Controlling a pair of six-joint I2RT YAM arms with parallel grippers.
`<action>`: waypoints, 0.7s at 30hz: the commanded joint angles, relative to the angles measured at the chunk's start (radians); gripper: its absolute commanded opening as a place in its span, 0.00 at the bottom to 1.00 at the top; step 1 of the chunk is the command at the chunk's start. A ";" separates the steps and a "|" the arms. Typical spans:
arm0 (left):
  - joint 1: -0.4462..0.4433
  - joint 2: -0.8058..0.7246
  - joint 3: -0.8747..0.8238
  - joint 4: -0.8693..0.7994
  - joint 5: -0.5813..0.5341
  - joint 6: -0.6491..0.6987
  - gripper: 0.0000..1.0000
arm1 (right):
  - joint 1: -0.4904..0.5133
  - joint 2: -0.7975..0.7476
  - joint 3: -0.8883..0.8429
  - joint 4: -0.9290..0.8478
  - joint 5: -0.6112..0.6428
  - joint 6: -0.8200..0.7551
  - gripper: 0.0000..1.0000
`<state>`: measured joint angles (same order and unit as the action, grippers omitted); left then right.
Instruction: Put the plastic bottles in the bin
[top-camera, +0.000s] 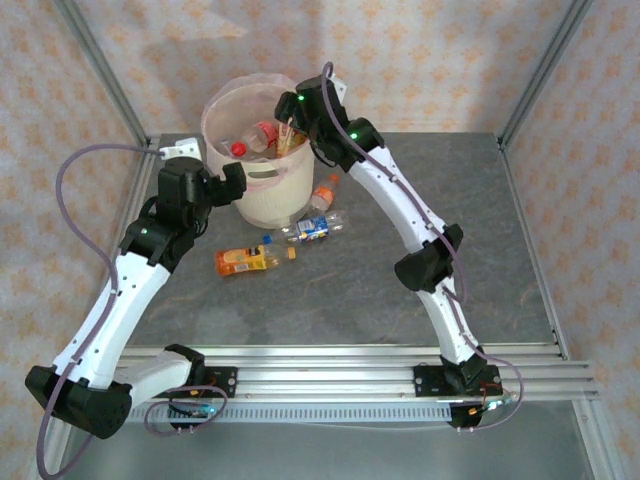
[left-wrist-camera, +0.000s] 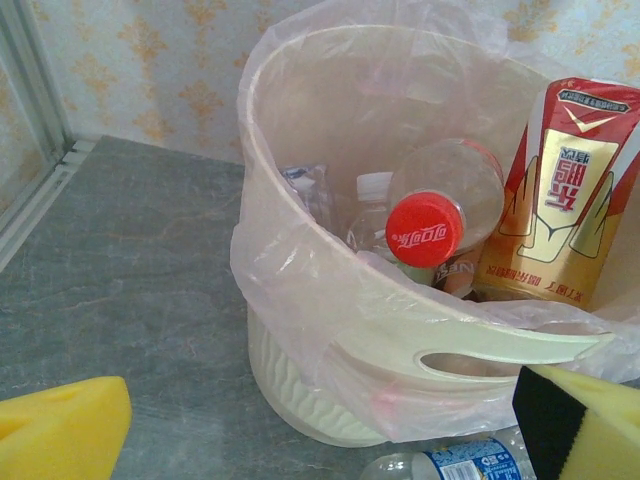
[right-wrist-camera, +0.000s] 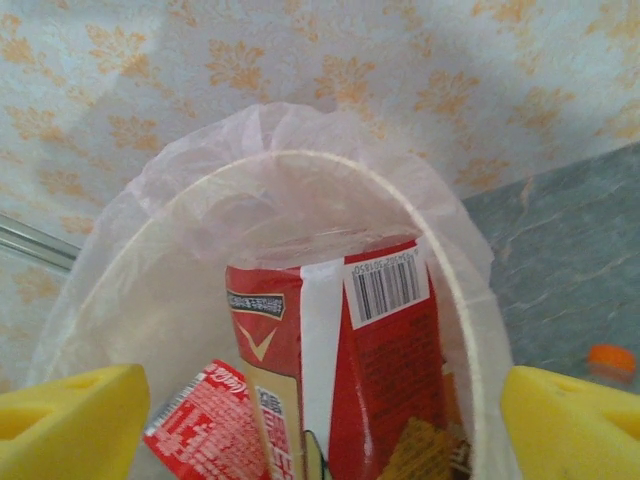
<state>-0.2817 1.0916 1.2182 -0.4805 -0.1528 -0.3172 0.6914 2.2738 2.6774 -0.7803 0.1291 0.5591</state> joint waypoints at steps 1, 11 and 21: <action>-0.005 -0.001 0.037 0.034 0.003 -0.015 1.00 | 0.007 -0.072 0.033 -0.047 0.093 -0.086 0.88; -0.005 -0.023 0.037 -0.018 -0.002 -0.005 1.00 | 0.007 -0.176 -0.016 -0.184 0.162 -0.198 0.94; -0.002 -0.154 -0.099 -0.174 -0.180 -0.261 1.00 | 0.004 -0.559 -0.671 0.000 0.157 -0.203 0.99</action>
<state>-0.2817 0.9699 1.1595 -0.5697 -0.2489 -0.4347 0.6933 1.8065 2.1487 -0.8570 0.2707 0.3717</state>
